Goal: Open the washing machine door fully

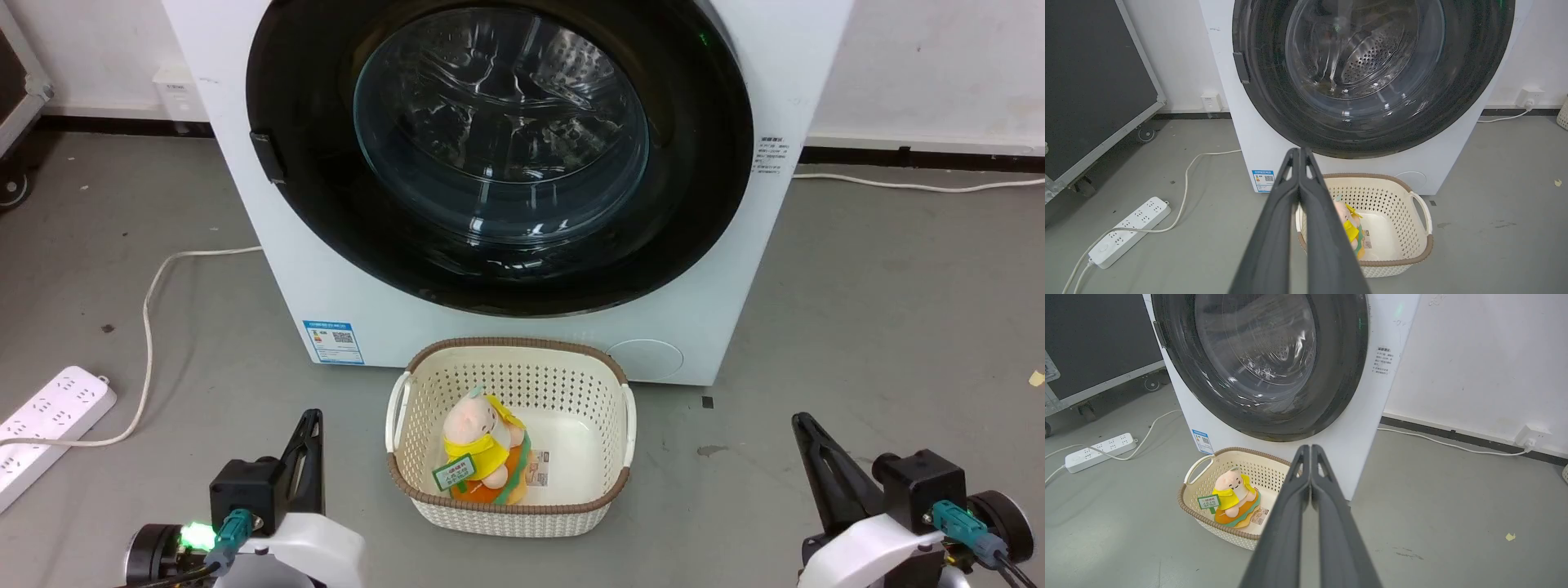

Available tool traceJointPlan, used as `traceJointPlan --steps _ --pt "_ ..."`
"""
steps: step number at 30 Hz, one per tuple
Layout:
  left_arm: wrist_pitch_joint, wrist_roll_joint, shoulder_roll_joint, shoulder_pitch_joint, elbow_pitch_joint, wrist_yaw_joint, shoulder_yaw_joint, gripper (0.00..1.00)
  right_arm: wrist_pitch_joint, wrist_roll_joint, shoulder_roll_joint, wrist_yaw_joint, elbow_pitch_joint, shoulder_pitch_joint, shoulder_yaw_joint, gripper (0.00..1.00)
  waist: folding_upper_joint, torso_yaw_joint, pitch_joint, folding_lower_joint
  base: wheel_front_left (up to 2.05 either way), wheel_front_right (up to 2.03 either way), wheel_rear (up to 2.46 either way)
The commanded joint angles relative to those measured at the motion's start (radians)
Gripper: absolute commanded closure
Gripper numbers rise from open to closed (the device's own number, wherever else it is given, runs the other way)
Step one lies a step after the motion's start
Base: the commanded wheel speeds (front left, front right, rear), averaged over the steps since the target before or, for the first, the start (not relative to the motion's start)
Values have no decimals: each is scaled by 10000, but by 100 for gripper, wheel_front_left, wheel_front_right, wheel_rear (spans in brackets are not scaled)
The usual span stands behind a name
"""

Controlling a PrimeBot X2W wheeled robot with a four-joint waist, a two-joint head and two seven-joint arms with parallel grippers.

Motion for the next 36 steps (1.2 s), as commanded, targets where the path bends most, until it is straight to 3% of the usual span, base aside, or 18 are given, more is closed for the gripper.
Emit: traceJointPlan --steps 1,20,21,36 --pt "3 28 16 -48 -37 28 -1 100 7 -76 51 -7 -49 -136 -5 100 -1 0 0 0 0 0 0" --pt "-4 -1 0 0 2 0 -1 100 -4 9 0 0 0 3 1 100 -1 0 0 0 0 0 0" --pt "-5 -2 0 0 5 0 4 0 -5 12 0 0 3 7 5 0 -1 0 0 0 0 0 0" --pt "-257 -109 2 -35 97 50 -154 0 -256 357 3 -1 57 -9 -72 0 -1 5 -2 0 0 0 0"
